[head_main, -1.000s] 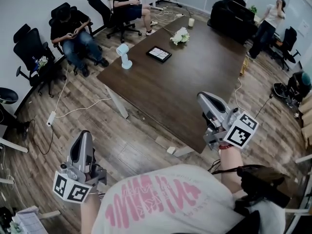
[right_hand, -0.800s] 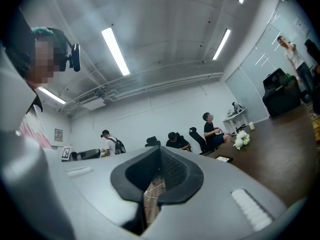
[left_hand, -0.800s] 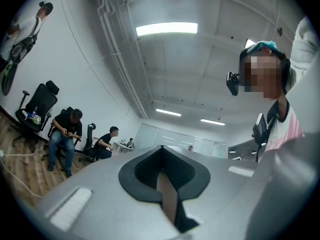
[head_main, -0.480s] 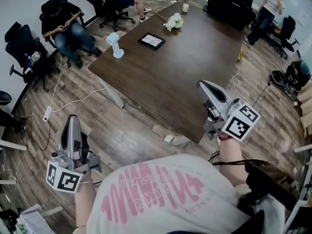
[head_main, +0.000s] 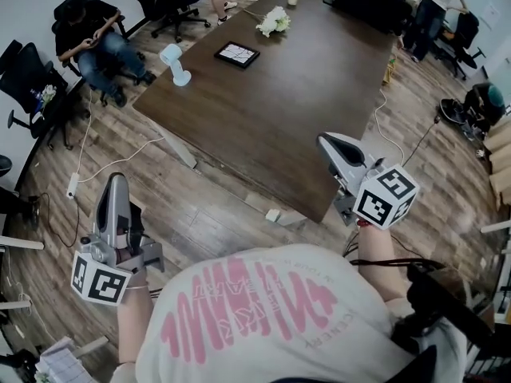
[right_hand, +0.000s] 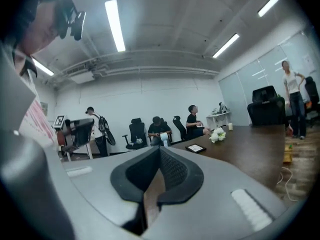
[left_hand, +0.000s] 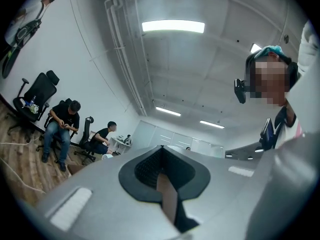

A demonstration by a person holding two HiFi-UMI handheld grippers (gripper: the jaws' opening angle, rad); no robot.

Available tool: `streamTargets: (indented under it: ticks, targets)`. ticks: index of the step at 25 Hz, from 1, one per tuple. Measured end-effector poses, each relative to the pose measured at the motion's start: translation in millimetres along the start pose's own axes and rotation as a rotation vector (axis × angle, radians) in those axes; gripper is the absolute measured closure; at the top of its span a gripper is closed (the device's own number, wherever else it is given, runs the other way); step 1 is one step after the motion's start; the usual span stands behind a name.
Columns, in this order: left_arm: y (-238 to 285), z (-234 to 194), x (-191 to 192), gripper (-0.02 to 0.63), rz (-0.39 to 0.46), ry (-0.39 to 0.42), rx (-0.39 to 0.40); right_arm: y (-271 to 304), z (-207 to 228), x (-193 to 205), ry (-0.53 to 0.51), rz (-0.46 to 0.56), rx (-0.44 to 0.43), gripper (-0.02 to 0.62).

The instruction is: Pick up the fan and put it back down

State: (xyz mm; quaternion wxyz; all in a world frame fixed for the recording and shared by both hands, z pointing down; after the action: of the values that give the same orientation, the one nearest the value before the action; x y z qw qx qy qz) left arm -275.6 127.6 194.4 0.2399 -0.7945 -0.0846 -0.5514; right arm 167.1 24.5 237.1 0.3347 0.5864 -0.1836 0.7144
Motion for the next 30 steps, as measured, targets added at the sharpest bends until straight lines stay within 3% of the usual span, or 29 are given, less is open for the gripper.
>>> streamTargets:
  ticks: [3, 11, 17, 22, 30]
  targets:
    - [6, -1, 1, 0.588, -0.01, -0.003, 0.002, -2, 5, 5, -0.011, -0.018, 0.019, 0.589]
    - [10, 9, 7, 0.588, -0.078, 0.096, 0.041, -14, 23, 5, 0.237, 0.131, 0.002, 0.59]
    - [8, 4, 12, 0.588, -0.103, 0.096, 0.032, 1, 18, 10, 0.195, 0.089, -0.021, 0.589]
    - [7, -11, 10, 0.588, -0.106, 0.112, 0.021, 16, 16, 4, 0.232, 0.174, -0.094, 0.591]
    - [33, -54, 6, 0.588, -0.091, 0.094, 0.059, 46, 15, -6, 0.201, 0.169, -0.051, 0.591]
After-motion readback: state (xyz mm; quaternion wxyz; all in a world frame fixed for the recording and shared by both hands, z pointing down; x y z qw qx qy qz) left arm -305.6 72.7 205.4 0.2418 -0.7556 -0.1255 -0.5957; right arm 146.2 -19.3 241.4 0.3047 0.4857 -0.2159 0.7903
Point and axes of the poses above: the fingertips, and each gripper's own axes: y forward along the fingers, z to its right, x out of its underside, the point moved 10 cm from there along -y, backward along the fingers, and after that the axes turned 4 degrees about y, right-handed, at the moved point
